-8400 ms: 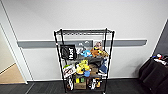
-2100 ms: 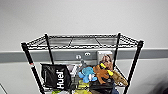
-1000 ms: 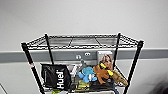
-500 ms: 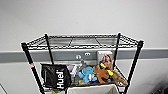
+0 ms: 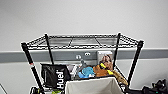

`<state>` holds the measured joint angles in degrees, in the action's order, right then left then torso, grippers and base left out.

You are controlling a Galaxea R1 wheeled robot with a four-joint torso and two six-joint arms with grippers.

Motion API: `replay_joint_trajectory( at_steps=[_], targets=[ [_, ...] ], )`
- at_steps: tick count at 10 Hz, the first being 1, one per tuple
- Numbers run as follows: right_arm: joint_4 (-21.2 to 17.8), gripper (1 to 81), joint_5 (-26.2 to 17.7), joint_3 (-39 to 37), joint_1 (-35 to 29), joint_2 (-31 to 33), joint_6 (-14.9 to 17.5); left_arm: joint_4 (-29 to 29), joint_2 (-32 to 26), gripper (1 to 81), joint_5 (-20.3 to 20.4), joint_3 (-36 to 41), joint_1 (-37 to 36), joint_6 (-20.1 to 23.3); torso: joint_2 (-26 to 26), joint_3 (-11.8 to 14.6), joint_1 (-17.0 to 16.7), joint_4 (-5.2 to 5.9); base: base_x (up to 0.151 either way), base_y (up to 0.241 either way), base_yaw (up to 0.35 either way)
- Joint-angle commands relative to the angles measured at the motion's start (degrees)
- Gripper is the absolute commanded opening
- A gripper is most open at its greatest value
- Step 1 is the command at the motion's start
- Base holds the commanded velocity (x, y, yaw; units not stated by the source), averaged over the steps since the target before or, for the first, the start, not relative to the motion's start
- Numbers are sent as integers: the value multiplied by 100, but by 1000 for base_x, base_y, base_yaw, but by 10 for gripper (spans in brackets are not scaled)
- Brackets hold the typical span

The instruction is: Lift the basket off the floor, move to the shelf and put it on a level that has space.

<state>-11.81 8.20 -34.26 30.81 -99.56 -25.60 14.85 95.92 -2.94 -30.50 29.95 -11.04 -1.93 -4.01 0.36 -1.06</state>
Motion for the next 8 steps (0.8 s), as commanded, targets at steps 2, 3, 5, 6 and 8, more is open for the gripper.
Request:
replay_joint_trajectory(
  at_steps=[2, 3, 5, 6, 8],
  targets=[
    [-23, 10, -214, 456, -1202, 425, -463, -26, -239, 10, -102, 475, -1292, -486, 0, 0, 0, 0, 0, 0, 0],
    [-14, 10, -301, 508, -1404, 452, -620, -26, -300, 10, -224, 519, -1548, -713, 0, 0, 0, 0, 0, 0, 0],
    [-5, 10, -442, 570, -1870, 513, -885, -26, -414, 10, -364, 597, -1987, -1029, 0, 0, 0, 0, 0, 0, 0],
    [4, 10, -599, 614, -2195, 575, -1164, -26, -449, 10, -444, 624, -2173, -1197, 0, 0, 0, 0, 0, 0, 0],
    [4, 10, -785, 649, -2661, 636, -1509, -26, -467, 10, -541, 668, -2524, -1461, 0, 0, 0, 0, 0, 0, 0]
  ],
)
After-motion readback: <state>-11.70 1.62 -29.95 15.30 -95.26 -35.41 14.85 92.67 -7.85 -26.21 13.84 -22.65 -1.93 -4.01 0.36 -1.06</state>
